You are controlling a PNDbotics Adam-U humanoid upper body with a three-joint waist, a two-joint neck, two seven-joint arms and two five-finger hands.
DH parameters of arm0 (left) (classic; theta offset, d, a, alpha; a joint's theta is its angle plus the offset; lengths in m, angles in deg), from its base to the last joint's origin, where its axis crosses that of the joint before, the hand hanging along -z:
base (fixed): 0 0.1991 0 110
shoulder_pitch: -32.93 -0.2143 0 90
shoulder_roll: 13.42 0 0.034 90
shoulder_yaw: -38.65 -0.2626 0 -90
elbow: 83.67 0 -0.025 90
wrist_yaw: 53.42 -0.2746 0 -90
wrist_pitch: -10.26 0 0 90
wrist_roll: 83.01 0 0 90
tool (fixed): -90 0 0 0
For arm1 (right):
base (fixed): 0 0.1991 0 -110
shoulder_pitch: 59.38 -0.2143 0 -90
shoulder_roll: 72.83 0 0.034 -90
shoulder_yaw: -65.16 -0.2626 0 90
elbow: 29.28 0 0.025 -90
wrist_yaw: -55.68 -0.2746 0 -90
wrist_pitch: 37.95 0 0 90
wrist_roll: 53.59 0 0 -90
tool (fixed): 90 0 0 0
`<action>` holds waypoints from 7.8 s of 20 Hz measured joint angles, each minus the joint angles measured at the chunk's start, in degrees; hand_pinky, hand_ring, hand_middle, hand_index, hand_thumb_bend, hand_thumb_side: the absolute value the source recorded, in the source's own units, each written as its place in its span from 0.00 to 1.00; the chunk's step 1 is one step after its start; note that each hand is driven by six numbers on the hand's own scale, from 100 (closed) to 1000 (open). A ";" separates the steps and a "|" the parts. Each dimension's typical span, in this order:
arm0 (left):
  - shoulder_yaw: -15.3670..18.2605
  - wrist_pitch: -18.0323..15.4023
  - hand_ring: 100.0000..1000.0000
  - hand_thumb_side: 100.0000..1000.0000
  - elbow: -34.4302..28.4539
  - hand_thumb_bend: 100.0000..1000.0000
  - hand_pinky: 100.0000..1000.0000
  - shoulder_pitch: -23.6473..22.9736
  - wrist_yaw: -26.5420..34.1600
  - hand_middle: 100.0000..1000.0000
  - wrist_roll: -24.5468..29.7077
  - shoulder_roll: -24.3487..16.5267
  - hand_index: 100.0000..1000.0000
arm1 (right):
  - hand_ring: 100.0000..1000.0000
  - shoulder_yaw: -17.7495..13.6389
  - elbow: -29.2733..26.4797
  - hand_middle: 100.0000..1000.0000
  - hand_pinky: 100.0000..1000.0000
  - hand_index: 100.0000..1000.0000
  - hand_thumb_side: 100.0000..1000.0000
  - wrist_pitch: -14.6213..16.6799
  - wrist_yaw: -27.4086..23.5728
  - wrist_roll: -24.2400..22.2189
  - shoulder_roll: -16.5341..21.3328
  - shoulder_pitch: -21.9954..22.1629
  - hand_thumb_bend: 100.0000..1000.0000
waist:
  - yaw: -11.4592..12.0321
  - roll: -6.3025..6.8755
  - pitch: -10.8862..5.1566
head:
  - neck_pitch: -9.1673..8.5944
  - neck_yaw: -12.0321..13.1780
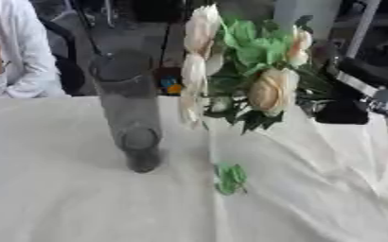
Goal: Arrange flowers into the vase.
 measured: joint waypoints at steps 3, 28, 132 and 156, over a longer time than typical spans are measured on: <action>-0.01 0.06 0.84 1.00 0.00 0.00 0.76 0.00 0.02 0.88 0.06 0.00 0.95 | 0.00 0.58 -0.46 0.00 0.00 0.11 0.41 -0.69 -1.84 0.16 -0.62 -1.73 0.00 | 0.00 0.01 0.00 | 0.01 -0.10; -0.68 0.21 0.84 1.00 0.00 0.00 0.76 -0.29 0.73 0.88 0.65 0.32 0.95 | 0.02 4.85 2.91 0.00 0.03 0.11 0.50 -12.76 -25.70 12.96 -9.48 -17.67 0.00 | 1.79 -0.39 -0.92 | 0.58 -0.73; -2.08 -0.02 0.84 1.00 0.00 0.00 0.76 0.70 2.26 0.88 2.94 -0.55 0.96 | 0.10 6.67 27.48 0.04 0.13 0.13 0.56 -2.01 -52.78 37.71 -18.73 -44.64 0.00 | 8.37 -5.83 -0.76 | -0.03 -1.26; -2.08 -0.02 0.84 1.00 0.00 0.00 0.76 0.90 2.24 0.88 2.94 -0.50 0.95 | 0.10 6.66 25.76 0.03 0.14 0.13 0.56 -1.13 -53.64 34.21 -19.66 -42.94 0.00 | 9.03 -5.64 0.80 | -1.58 -1.86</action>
